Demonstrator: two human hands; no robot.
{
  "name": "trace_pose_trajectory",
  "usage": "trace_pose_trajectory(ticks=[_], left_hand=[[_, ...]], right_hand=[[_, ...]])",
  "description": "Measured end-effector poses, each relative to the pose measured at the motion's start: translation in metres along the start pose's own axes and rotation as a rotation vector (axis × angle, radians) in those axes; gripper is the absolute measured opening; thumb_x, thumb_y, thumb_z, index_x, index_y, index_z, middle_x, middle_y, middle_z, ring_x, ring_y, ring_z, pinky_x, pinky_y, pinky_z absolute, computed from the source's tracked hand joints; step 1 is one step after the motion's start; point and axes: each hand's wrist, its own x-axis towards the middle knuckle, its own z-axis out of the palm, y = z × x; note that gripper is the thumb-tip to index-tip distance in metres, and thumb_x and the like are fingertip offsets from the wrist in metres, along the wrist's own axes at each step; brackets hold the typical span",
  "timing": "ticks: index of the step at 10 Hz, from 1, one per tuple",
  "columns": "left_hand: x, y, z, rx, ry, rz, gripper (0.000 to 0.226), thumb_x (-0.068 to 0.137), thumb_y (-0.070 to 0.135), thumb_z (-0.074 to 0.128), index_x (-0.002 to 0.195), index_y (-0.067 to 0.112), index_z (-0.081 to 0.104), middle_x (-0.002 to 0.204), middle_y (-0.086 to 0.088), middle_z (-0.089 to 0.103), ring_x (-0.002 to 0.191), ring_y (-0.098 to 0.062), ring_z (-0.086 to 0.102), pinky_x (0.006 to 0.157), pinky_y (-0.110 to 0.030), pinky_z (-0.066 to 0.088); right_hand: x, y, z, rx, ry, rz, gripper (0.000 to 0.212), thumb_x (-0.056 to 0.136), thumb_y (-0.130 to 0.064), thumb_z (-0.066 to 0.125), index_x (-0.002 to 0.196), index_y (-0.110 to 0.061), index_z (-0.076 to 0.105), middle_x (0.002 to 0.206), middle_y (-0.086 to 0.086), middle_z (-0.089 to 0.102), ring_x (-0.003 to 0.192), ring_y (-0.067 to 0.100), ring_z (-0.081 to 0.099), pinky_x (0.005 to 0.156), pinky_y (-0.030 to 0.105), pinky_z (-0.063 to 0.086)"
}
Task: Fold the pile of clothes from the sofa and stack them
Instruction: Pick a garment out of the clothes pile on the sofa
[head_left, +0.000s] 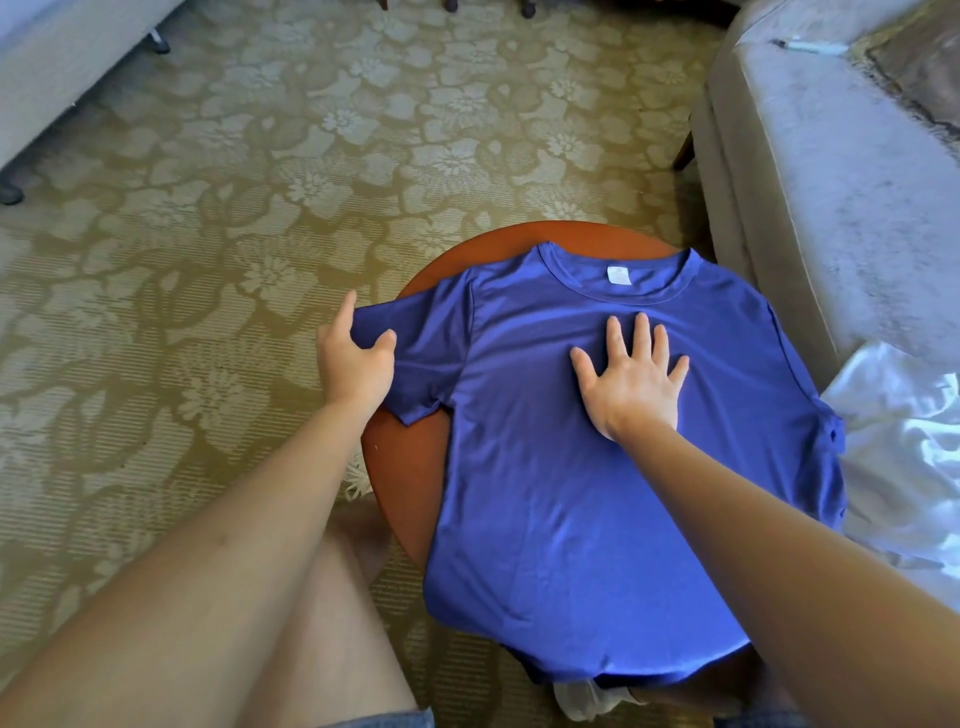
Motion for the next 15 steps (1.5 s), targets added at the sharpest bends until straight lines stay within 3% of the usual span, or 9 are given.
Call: trace_pose_trajectory(ticks=[1, 2, 5, 7, 9, 11, 12, 13, 15], left_hand=[[0.01, 0.005, -0.004, -0.014, -0.036, 0.004, 0.047, 0.086, 0.012, 0.066, 0.131, 0.021, 0.058, 0.135, 0.002, 0.051, 0.121, -0.012, 0.051, 0.102, -0.026, 0.042], [0.018, 0.01, -0.004, 0.043, -0.127, 0.016, 0.034, 0.088, 0.006, 0.061, 0.119, 0.018, 0.066, 0.13, 0.001, 0.059, 0.109, -0.012, 0.056, 0.079, -0.007, 0.043], [0.036, 0.018, -0.017, 0.238, -0.297, -0.044, 0.089, 0.084, 0.013, 0.069, 0.155, 0.017, 0.016, 0.161, -0.003, 0.001, 0.146, -0.023, 0.02, 0.097, -0.027, 0.032], [0.062, 0.015, -0.037, 0.196, -0.303, -0.135, 0.093, 0.081, 0.003, 0.067, 0.156, 0.018, 0.014, 0.161, -0.004, 0.004, 0.144, -0.026, 0.025, 0.091, -0.03, 0.038], [0.052, 0.054, -0.037, 0.417, -0.274, 0.044, 0.086, 0.088, -0.003, 0.055, 0.156, 0.017, 0.005, 0.161, -0.001, -0.009, 0.144, -0.023, 0.021, 0.079, -0.023, 0.036], [0.019, 0.101, 0.0, 0.516, -0.428, 0.28, 0.09, 0.086, 0.0, 0.055, 0.155, 0.015, 0.0, 0.158, -0.003, -0.003, 0.138, -0.024, 0.032, 0.084, -0.023, 0.037], [0.0, 0.115, 0.021, 0.175, -0.397, 0.351, 0.088, 0.087, 0.008, 0.061, 0.155, 0.02, 0.006, 0.155, -0.003, 0.016, 0.108, -0.017, 0.054, 0.089, -0.023, 0.041], [-0.007, 0.104, 0.035, 0.054, -0.189, 0.344, 0.076, 0.09, 0.017, 0.06, 0.153, 0.015, 0.018, 0.149, -0.009, 0.031, 0.118, -0.024, 0.05, 0.106, -0.036, 0.04], [-0.047, 0.033, 0.069, 0.952, -0.464, 0.34, 0.08, 0.095, 0.066, 0.024, 0.155, 0.019, 0.001, 0.163, -0.005, -0.011, 0.149, -0.026, -0.011, 0.118, -0.05, 0.0]], right_hand=[[0.0, 0.0, -0.001, -0.002, 0.0, 0.0, 0.074, 0.093, -0.067, 0.014, 0.155, -0.028, 0.007, 0.163, 0.002, -0.003, 0.149, 0.024, -0.007, 0.118, 0.054, 0.0], [0.0, 0.0, 0.0, -0.007, -0.008, 0.001, 0.074, 0.093, -0.067, 0.014, 0.155, -0.028, 0.006, 0.163, 0.002, -0.004, 0.149, 0.025, -0.007, 0.119, 0.054, 0.0], [0.014, -0.017, -0.001, -0.04, -0.036, -0.011, 0.075, 0.093, -0.068, 0.012, 0.156, -0.028, 0.002, 0.163, 0.003, -0.007, 0.149, 0.026, -0.01, 0.118, 0.055, -0.001], [0.031, -0.05, -0.001, -0.04, -0.043, -0.037, 0.075, 0.093, -0.068, 0.012, 0.155, -0.027, 0.001, 0.163, 0.004, -0.008, 0.149, 0.026, -0.01, 0.118, 0.055, -0.001], [0.038, -0.062, -0.006, -0.031, -0.124, -0.029, 0.077, 0.093, -0.069, 0.013, 0.155, -0.026, -0.003, 0.162, 0.007, -0.012, 0.148, 0.029, -0.014, 0.118, 0.055, -0.003], [0.017, -0.045, -0.031, 0.175, -0.127, -0.101, 0.078, 0.094, -0.064, 0.033, 0.155, -0.026, 0.001, 0.162, 0.005, -0.015, 0.149, 0.022, -0.013, 0.118, 0.051, -0.004], [-0.001, -0.01, -0.036, 0.11, -0.061, -0.126, 0.074, 0.098, -0.054, 0.038, 0.155, -0.025, 0.002, 0.161, 0.005, -0.015, 0.149, 0.024, -0.013, 0.118, 0.052, -0.002], [-0.009, 0.033, -0.035, 0.044, -0.051, -0.083, 0.07, 0.099, -0.054, 0.035, 0.155, -0.025, 0.005, 0.162, 0.006, -0.013, 0.149, 0.026, -0.012, 0.118, 0.053, -0.001], [-0.025, 0.058, -0.005, 0.04, -0.057, -0.049, 0.068, 0.097, -0.061, 0.017, 0.155, -0.027, 0.007, 0.163, 0.003, -0.01, 0.149, 0.022, -0.013, 0.12, 0.05, -0.003]])
